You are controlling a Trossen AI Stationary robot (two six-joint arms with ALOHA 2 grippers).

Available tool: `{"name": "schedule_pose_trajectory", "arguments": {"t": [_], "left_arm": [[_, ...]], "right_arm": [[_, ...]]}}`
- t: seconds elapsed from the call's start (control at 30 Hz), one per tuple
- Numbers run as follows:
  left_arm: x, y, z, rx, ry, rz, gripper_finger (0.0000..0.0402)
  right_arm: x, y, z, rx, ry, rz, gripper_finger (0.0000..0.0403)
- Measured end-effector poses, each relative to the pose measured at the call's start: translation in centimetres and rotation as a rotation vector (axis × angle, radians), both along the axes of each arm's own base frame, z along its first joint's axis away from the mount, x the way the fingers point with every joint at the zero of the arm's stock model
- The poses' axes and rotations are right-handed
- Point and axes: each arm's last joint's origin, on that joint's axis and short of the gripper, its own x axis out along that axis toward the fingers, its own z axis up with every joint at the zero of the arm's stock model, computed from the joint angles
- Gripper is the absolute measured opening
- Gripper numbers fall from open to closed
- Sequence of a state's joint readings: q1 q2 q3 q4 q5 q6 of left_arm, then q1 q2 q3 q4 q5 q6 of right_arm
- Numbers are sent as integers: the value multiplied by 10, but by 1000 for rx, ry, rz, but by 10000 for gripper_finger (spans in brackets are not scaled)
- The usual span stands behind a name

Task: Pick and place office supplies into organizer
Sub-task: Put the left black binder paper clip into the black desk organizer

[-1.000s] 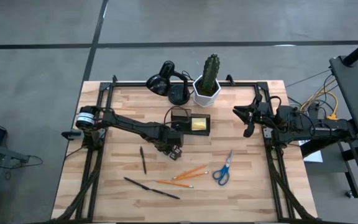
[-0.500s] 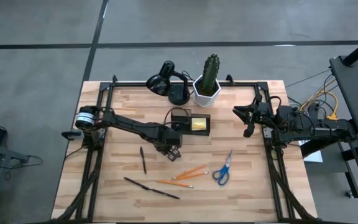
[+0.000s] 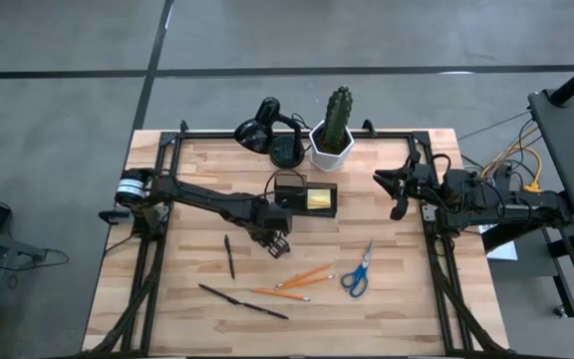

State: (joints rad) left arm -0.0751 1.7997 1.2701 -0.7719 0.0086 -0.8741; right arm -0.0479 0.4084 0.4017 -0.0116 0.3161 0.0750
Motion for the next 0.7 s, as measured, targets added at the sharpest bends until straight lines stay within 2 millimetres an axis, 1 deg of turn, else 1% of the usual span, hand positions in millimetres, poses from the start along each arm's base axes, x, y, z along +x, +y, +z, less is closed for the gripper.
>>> {"name": "schedule_pose_trajectory", "arguments": {"t": [0.07,0.2,0.37,0.57,0.7], "left_arm": [[0,2,3,15,-13,3,0],[1,6,11,44,-69,-46,0],[1,13,18,72,-87,-73,0],[4,26,27,104,-114,-105,0],[9,35,38,131,-154,-121,0]], "right_arm": [[0,0,0,0,-1,0,57],[0,0,0,1,0,0,57],[0,0,0,4,3,0,57],[0,0,-1,26,-1,-1,57],[0,0,-1,28,-2,-1,57]]}}
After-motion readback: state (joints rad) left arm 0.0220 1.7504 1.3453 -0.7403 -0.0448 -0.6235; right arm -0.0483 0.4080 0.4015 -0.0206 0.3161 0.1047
